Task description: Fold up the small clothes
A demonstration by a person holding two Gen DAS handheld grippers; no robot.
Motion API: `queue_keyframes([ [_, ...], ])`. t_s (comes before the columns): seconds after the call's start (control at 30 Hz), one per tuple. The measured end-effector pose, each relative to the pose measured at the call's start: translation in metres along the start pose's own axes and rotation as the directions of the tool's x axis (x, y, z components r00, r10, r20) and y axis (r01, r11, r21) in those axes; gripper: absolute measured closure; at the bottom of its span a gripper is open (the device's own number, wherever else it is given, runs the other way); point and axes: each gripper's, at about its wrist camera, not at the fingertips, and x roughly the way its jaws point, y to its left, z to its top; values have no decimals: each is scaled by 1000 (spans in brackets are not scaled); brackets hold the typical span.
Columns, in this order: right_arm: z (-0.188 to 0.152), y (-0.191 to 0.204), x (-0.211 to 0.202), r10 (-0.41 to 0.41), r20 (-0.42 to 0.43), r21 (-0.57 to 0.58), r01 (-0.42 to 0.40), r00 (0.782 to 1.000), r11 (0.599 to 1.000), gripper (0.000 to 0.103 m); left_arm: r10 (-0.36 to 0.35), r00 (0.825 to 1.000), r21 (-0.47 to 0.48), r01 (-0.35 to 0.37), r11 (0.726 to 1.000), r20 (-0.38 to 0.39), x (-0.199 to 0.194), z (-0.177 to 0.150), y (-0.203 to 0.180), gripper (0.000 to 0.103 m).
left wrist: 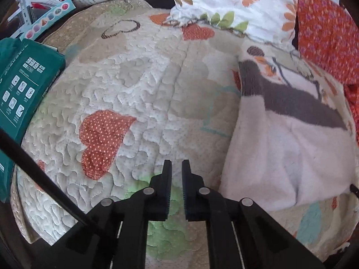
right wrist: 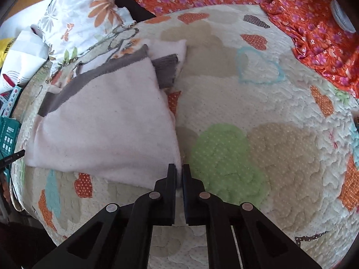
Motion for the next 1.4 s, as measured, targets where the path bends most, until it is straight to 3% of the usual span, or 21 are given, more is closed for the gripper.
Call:
queue_keyframes([
  [0.07,3,-2,-3,-10,12,10,10,1000,1000,87,2,999,0,-2,1000,43,-10,0,-3,65],
  [0.13,9,-7,-8,-28,38,54,26,999,998,77,8,995,1,-9,1000,96,-22,0,-11,49],
  [0.27,22,-16,-16,9,118,163,-29,993,986,76,9,985,-2,-9,1000,171,-36,9,-33,35],
  [0.43,41,20,-20,99,225,112,-126,969,986,76,-26,980,29,21,999,198,-40,13,-63,31],
  [0.6,51,66,9,171,192,13,-177,966,984,74,-40,986,90,25,996,164,-27,12,-92,30],
  [0.7,51,76,29,140,151,5,-142,979,990,74,-28,986,110,10,994,162,-23,10,-105,30],
  [0.87,52,61,38,-54,136,14,53,989,999,74,3,982,134,-28,991,188,-26,9,-116,30],
  [1.03,52,43,29,-49,143,59,41,989,997,75,50,972,148,-86,985,229,-32,8,-122,29],
  [1.4,49,45,11,-26,197,81,10,980,997,63,55,975,162,-91,983,216,-27,7,-125,28],
])
